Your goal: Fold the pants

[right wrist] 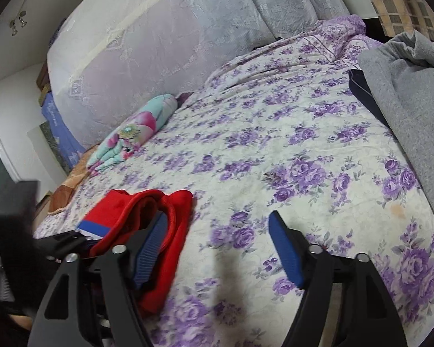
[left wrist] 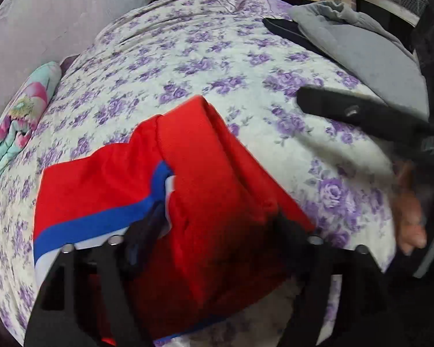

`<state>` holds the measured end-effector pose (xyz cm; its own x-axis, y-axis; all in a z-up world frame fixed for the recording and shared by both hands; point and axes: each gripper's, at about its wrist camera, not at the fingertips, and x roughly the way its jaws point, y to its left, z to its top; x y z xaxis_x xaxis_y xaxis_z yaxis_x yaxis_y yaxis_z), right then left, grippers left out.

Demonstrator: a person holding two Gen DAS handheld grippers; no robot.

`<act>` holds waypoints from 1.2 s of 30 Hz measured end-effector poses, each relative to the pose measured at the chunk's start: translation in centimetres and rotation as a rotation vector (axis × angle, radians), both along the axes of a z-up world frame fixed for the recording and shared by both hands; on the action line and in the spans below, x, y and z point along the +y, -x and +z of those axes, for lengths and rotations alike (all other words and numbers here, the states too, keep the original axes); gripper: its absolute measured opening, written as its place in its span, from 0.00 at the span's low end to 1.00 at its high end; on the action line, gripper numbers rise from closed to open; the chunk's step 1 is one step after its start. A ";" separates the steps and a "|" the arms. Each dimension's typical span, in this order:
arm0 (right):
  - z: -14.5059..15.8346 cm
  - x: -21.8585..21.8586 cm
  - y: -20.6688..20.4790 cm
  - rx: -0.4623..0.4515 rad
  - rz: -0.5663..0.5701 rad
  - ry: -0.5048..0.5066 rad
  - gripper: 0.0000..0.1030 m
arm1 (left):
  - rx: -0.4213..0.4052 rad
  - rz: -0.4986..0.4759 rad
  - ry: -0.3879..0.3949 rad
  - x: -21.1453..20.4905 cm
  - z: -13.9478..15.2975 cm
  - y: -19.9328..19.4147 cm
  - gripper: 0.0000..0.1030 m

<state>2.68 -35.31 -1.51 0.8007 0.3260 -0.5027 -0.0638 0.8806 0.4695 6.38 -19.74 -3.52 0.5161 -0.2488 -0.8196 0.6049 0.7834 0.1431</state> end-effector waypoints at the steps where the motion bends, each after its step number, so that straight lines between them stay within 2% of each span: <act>1: 0.2 0.0 0.1 -0.004 0.009 -0.002 0.80 | 0.025 -0.003 0.027 0.3 0.4 -0.2 0.83; 3: 0.8 0.0 0.1 -0.005 0.042 -0.023 0.84 | 0.113 0.001 0.130 1.8 1.8 -0.7 0.87; 5: 1.2 -0.2 -0.5 0.017 0.101 -0.107 0.87 | 0.168 0.004 0.224 3.5 3.5 -0.6 0.87; 6: 1.3 -0.2 -0.9 0.037 0.131 -0.155 0.88 | 0.192 -0.004 0.295 4.8 5.0 -0.2 0.90; 9: 1.0 0.7 -2.7 0.136 0.245 -0.301 0.95 | 0.183 0.006 0.432 9.0 7.9 0.6 0.95; 10: 0.4 1.5 -3.8 0.207 0.292 -0.352 0.96 | 0.194 0.029 0.461 10.5 8.1 0.3 0.95; 12: -0.5 2.8 -5.3 0.304 0.310 -0.372 0.96 | 0.264 0.152 0.547 15.1 6.9 -1.5 0.95; 14: -1.3 4.0 -6.4 0.380 0.325 -0.376 0.96 | 0.358 0.262 0.636 19.0 4.3 -3.5 0.95; 17: -2.1 5.5 -7.6 0.450 0.341 -0.393 0.97 | 0.487 0.350 0.747 21.7 0.4 -6.2 0.95; 19: -2.3 6.2 -7.8 0.478 0.361 -0.414 0.97 | 0.550 0.349 0.787 21.6 -1.4 -7.4 0.95; 21: -2.6 7.2 -8.7 0.532 0.422 -0.454 0.97 | 0.601 0.337 0.792 20.4 -2.9 -8.3 0.95; 23: -3.0 8.4 -9.7 0.576 0.466 -0.450 0.97 | 0.607 0.299 0.763 18.9 -3.4 -8.9 0.95; 25: -3.1 9.3 -10.3 0.581 0.478 -0.437 0.96 | 0.589 0.278 0.739 17.6 -3.3 -9.1 0.95; 27: -2.8 10.1 -10.6 0.556 0.494 -0.416 0.63 | 0.589 0.269 0.741 17.3 -3.3 -9.4 0.95; 28: -2.8 10.3 -10.7 0.553 0.501 -0.419 0.40 | 0.593 0.266 0.754 17.2 -3.3 -9.3 0.95; 29: -3.2 10.1 -10.7 0.553 0.499 -0.465 0.38 | 0.591 0.266 0.765 17.5 -3.2 -9.3 0.94; 30: -3.1 9.9 -10.4 0.538 0.488 -0.469 0.37 | 0.590 0.266 0.777 17.8 -3.1 -9.3 0.91; 32: -2.2 9.4 -9.4 0.483 0.483 -0.437 0.35 | 0.582 0.276 0.798 18.5 -2.7 -8.9 0.63; 33: -1.8 8.9 -8.9 0.467 0.481 -0.440 0.35 | 0.593 0.267 0.823 18.8 -2.4 -8.7 0.57; 36: -1.0 7.5 -8.0 0.429 0.480 -0.482 0.35 | 0.588 0.236 0.824 18.3 -1.3 -7.6 0.52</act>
